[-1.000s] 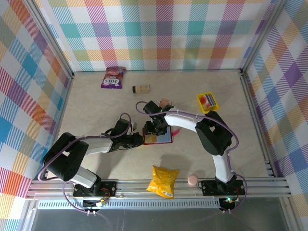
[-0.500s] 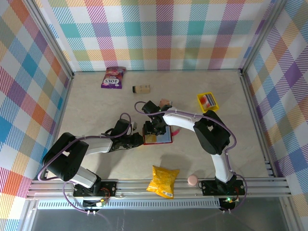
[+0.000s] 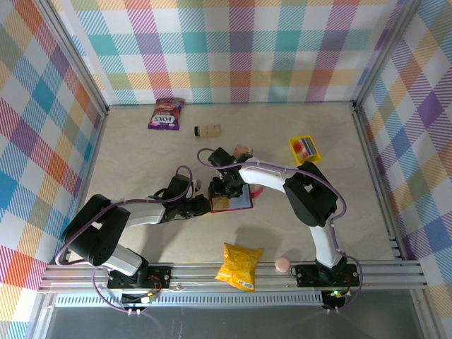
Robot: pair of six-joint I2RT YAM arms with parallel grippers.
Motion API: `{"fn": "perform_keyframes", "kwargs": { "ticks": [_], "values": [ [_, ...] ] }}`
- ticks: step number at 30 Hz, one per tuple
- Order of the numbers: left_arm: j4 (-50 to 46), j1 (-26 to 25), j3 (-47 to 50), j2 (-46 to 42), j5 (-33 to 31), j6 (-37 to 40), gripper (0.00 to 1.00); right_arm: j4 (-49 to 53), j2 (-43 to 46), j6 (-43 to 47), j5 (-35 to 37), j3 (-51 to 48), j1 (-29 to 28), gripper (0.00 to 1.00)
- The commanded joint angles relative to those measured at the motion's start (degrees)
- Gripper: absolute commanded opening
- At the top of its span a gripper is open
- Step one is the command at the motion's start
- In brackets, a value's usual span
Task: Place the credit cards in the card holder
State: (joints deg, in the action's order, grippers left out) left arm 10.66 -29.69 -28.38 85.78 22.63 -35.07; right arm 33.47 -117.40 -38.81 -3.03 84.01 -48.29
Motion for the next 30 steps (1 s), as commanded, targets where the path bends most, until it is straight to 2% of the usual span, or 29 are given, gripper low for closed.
{"fn": "perform_keyframes", "kwargs": {
  "ticks": [1,8,13,21,25,30],
  "values": [
    [-0.20,0.29,-0.54,-0.08,-0.13,0.44,0.13,-1.80,1.10,-1.13,-3.56,-0.65,-0.38,0.54],
    [-0.27,0.34,-0.53,0.00,-0.22,0.53,0.13,-2.65,2.00,-1.37,-4.11,-1.12,-0.40,0.53],
    [-0.37,0.34,-0.58,-0.13,-0.31,0.53,0.13,-0.94,3.24,-1.14,-0.85,-1.26,-0.31,0.57],
    [-0.46,0.34,-0.45,-0.50,-0.44,0.70,0.13,-0.27,13.24,-0.71,4.64,-9.06,3.47,0.60],
    [-0.20,0.34,-0.29,-0.85,-0.40,0.70,0.13,-0.75,16.47,2.60,3.50,-12.26,5.50,0.60],
    [0.67,0.34,0.41,-2.42,-0.40,0.79,0.13,1.17,13.93,7.87,-0.39,-10.18,6.06,0.58]
  ]
}}
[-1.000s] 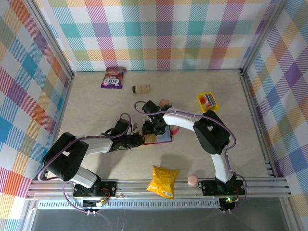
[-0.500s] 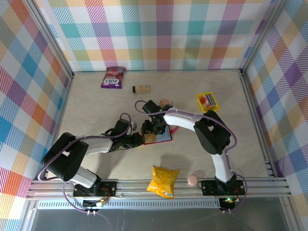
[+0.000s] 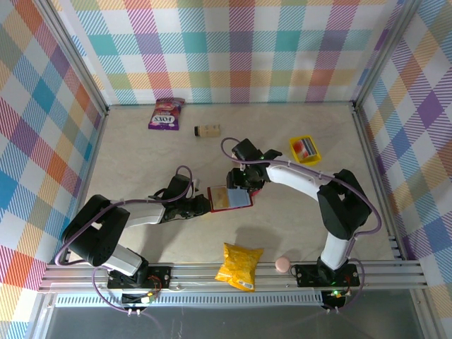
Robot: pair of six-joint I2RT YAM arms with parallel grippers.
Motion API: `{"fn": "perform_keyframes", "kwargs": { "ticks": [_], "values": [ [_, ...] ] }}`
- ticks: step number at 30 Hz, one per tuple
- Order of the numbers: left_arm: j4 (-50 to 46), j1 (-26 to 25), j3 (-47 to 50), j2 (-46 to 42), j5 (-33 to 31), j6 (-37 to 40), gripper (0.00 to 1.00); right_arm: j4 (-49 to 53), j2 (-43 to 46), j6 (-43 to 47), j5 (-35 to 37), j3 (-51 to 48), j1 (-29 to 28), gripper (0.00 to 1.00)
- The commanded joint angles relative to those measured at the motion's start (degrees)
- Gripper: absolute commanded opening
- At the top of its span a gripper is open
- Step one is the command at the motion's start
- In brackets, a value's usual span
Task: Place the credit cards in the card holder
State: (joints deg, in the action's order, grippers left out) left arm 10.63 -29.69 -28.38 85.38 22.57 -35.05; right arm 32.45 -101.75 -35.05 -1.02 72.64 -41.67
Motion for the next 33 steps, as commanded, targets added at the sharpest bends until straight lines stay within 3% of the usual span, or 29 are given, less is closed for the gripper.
{"fn": "perform_keyframes", "kwargs": {
  "ticks": [1,14,33],
  "values": [
    [0.86,0.34,0.56,-2.47,-0.42,0.77,0.13,2.74,-2.52,4.50,-2.57,1.84,-0.60,0.57],
    [1.79,0.34,1.40,-4.38,-0.56,0.86,0.15,4.91,-7.80,4.39,2.33,5.34,-0.35,0.59],
    [2.29,0.34,0.65,-1.30,0.71,0.42,0.15,4.29,-12.15,2.75,-2.64,6.57,0.45,0.61]
  ]
}}
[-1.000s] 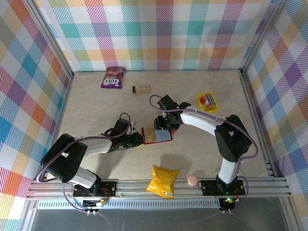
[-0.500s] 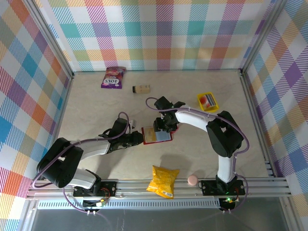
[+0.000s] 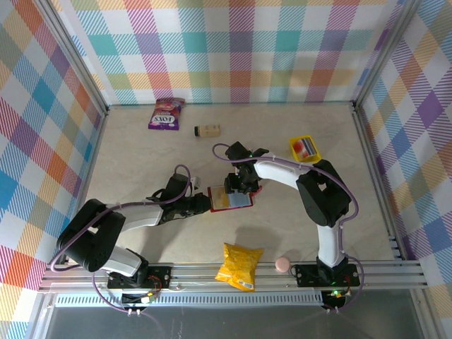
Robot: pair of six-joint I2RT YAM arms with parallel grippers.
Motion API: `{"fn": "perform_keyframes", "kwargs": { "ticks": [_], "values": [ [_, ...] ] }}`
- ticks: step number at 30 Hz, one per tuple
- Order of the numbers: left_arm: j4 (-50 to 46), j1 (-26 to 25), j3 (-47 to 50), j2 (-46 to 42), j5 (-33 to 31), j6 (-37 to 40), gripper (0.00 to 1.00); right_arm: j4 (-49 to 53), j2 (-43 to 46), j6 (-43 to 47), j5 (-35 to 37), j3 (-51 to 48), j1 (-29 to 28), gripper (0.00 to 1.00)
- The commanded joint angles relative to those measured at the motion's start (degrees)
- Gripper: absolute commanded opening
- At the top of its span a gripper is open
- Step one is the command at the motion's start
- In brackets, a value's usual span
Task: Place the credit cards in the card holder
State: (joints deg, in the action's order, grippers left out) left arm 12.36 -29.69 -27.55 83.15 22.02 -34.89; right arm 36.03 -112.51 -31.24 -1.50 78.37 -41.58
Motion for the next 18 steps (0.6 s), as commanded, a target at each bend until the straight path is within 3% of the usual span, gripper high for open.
{"fn": "perform_keyframes", "kwargs": {
  "ticks": [1,18],
  "values": [
    [0.47,0.33,-0.27,1.11,1.32,0.26,0.15,-0.01,-1.46,-1.32,-3.51,0.48,0.45,0.61],
    [-1.02,0.34,-0.49,0.36,0.24,0.27,0.15,-8.33,0.79,-5.15,-13.40,-2.55,0.89,0.56]
  ]
}}
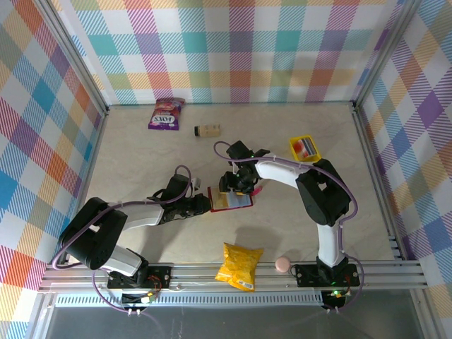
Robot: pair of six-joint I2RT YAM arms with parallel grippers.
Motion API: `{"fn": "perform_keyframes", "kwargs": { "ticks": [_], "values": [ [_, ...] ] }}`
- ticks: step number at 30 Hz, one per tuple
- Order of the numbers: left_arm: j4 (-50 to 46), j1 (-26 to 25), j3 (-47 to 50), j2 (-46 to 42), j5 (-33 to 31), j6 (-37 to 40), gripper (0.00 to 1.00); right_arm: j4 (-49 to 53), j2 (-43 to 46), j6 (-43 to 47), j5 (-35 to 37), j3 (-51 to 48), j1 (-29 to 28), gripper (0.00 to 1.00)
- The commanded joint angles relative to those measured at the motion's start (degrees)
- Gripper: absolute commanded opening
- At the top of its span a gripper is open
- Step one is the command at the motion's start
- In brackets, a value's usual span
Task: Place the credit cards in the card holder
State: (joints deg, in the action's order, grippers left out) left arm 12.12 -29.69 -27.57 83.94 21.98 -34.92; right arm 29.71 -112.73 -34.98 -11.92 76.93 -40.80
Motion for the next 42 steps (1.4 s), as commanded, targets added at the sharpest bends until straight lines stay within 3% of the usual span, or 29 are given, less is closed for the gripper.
{"fn": "perform_keyframes", "kwargs": {
  "ticks": [1,21,29,36,42],
  "values": [
    [-0.93,0.34,-0.39,-0.61,0.11,0.30,0.15,-2.65,1.23,-1.70,-3.55,-1.31,0.10,0.56],
    [-4.33,0.34,1.03,-7.97,-4.24,0.12,0.14,-3.38,1.07,-3.83,-1.75,2.06,-4.18,0.54],
    [-8.98,0.51,1.63,-13.10,-10.29,-0.24,0.11,-2.74,0.92,-3.95,0.01,5.67,-6.05,0.54],
    [-9.56,0.60,2.70,-16.67,-12.24,-0.66,0.12,-3.50,6.95,-3.66,3.45,4.24,-6.05,0.55],
    [-5.90,0.60,3.55,-16.37,-8.43,-0.66,0.14,-0.18,13.01,-2.46,9.18,0.15,-3.78,0.57]
  ]
}}
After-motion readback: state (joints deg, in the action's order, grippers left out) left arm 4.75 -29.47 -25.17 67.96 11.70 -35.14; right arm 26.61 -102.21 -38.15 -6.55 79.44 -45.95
